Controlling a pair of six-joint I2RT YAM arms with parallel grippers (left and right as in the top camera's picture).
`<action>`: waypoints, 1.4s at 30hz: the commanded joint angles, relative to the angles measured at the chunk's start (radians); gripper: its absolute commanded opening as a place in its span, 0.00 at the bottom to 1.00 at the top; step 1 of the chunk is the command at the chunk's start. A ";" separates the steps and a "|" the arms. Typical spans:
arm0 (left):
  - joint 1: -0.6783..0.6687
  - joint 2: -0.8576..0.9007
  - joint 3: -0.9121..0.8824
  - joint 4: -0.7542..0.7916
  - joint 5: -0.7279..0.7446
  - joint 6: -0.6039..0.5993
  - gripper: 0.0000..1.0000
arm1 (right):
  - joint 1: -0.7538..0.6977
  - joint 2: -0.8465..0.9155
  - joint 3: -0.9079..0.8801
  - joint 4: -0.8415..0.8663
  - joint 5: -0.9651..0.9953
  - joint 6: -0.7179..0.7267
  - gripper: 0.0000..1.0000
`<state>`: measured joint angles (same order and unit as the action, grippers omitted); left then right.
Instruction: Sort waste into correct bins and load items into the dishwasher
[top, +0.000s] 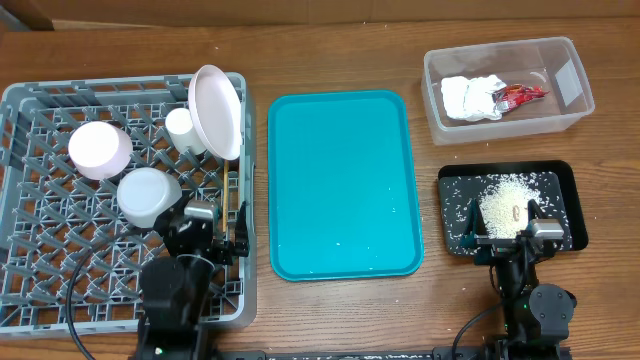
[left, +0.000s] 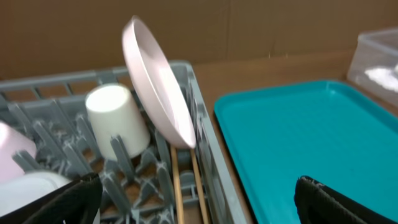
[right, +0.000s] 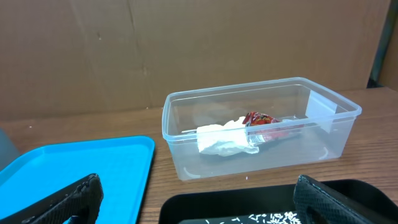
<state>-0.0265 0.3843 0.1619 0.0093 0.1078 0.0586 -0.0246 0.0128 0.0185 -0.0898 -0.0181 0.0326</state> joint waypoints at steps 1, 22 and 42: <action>0.000 -0.075 -0.079 0.087 -0.016 0.018 1.00 | -0.003 -0.010 -0.010 0.005 0.002 -0.003 1.00; 0.000 -0.383 -0.157 -0.086 -0.082 0.068 1.00 | -0.003 -0.010 -0.010 0.005 0.002 -0.003 1.00; 0.000 -0.381 -0.157 -0.088 -0.094 -0.089 1.00 | -0.003 -0.010 -0.010 0.005 0.002 -0.003 1.00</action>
<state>-0.0265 0.0158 0.0082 -0.0753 0.0277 0.0463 -0.0246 0.0128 0.0185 -0.0898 -0.0185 0.0330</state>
